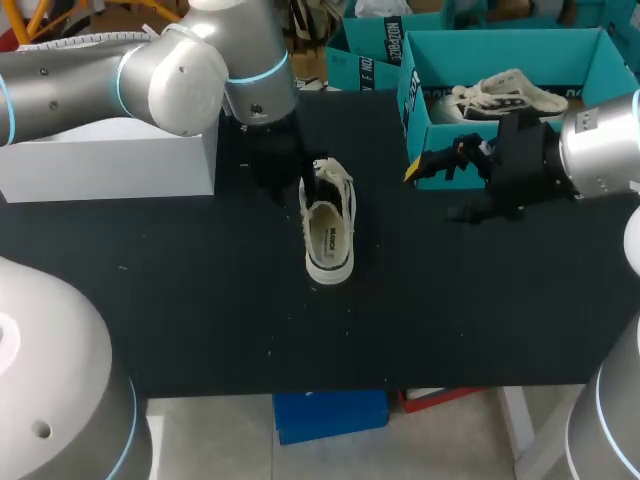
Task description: Take the shoe out of the shoebox, open the shoe tongue, remove and reinsert the insole, then place the shoe into the shoebox
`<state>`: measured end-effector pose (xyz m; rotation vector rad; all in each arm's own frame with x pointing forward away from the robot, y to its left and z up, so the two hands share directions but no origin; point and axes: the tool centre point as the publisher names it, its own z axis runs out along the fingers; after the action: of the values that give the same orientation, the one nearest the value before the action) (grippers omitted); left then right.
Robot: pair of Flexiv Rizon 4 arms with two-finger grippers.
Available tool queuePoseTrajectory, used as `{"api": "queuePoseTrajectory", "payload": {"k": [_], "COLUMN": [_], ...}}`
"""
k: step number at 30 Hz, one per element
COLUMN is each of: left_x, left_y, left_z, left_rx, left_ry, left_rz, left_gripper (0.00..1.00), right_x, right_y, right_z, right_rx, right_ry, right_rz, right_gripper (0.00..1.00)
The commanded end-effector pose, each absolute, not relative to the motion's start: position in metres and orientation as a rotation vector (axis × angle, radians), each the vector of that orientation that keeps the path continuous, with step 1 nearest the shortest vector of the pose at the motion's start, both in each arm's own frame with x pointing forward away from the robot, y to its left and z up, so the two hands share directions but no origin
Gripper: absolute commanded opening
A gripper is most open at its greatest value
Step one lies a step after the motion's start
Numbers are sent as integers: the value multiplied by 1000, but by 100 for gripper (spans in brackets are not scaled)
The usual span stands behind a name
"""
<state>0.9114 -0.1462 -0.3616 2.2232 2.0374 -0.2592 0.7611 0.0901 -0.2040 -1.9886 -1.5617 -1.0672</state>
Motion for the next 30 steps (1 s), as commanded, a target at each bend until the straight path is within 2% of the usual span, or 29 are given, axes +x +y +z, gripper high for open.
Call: {"api": "queuePoseTrajectory", "payload": {"k": [1, 14, 20, 21, 22, 24, 30], "left_x": [912, 918, 923, 924, 925, 926, 924], "left_y": [-146, -150, -154, -154, -154, -155, -158], "left_z": [-375, -414, -422, -420, -420, -418, -413], "left_rx": [2242, 2253, 2252, 2249, 2243, 2231, 2222], "left_ry": [2055, 2057, 2049, 2046, 2040, 2039, 2029], "left_rz": [-239, -214, -155, -131, -118, -115, -128], "left_gripper": [47, 45, 40, 31, 27, 0, 0], "right_x": [762, 762, 762, 762, 762, 762, 762], "right_y": [91, 91, 91, 91, 91, 91, 91], "right_z": [-205, -205, -205, -205, -205, -205, -205], "right_rx": [-1989, -1989, -1989, -1989, -1989, -1989, -1989], "right_ry": [-1562, -1562, -1562, -1562, -1562, -1562, -1562], "right_rz": [-1068, -1068, -1068, -1068, -1068, -1068, -1068], "right_gripper": [100, 100, 100, 100, 100, 100, 100]}}
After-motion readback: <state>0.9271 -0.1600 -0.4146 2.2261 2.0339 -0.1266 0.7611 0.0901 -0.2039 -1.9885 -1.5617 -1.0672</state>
